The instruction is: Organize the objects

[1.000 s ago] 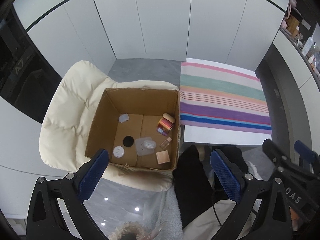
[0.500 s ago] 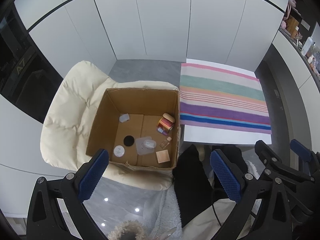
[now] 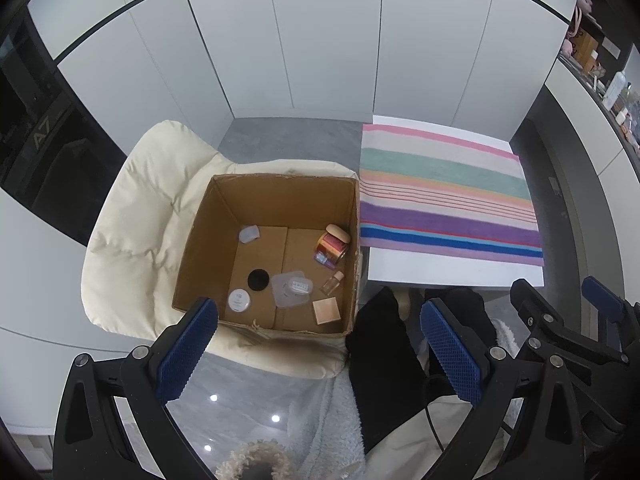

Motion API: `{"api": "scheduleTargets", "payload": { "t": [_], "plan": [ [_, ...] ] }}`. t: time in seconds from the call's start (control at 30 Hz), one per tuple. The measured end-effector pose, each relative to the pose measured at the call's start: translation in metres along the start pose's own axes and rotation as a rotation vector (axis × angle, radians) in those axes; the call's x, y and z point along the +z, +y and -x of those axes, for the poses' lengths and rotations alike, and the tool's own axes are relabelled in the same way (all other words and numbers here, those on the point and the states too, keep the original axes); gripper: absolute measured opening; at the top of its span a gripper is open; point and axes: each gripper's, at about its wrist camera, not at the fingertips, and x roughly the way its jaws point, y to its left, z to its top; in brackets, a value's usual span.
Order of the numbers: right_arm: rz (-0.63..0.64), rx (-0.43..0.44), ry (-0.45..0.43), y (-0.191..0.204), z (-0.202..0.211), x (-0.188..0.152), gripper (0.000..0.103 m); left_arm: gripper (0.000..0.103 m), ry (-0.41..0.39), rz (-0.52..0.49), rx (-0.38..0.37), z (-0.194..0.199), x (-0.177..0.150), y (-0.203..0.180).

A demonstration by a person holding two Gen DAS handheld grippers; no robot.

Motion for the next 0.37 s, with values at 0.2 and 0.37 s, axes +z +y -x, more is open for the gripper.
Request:
{"api": "scheduleTargets", "payload": {
  "t": [0.2,0.37],
  "plan": [
    [0.005,-0.001,-0.006,-0.0014,0.0007,-0.0005,0.095,0.102,-0.005,-0.001,0.003,0.0009,-0.0001,0.0002],
    [0.006,-0.001,-0.007,-0.0017,0.0008,-0.0017,0.095,0.102,-0.003,0.002,-0.002,0.0007,-0.0003,-0.0004]
  ]
}}
